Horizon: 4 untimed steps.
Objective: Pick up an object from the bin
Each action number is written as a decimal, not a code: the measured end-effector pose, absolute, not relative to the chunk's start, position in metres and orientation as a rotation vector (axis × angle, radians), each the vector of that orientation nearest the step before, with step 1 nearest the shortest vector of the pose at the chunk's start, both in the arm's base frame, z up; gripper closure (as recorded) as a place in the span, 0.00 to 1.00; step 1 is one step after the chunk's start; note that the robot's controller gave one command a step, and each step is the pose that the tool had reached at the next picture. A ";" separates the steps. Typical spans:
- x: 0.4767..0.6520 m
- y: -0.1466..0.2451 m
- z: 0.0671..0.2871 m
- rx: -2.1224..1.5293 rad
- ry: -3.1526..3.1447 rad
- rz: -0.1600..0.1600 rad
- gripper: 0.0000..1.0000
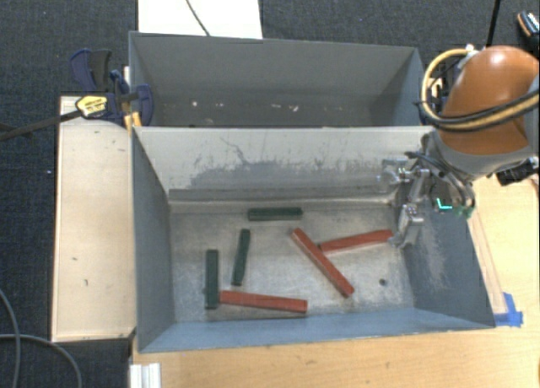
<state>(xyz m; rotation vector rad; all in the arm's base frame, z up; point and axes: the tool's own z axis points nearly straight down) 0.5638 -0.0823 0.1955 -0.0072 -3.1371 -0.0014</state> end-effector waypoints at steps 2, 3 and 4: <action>0.566 -0.081 0.071 0.578 -3.090 0.000 1.00; 0.538 -0.086 0.162 0.591 -3.096 0.005 1.00; 0.556 -0.070 0.277 0.590 -3.098 0.005 1.00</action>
Offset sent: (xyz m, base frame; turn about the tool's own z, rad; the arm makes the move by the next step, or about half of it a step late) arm 0.0014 0.0012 -0.1253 -0.3732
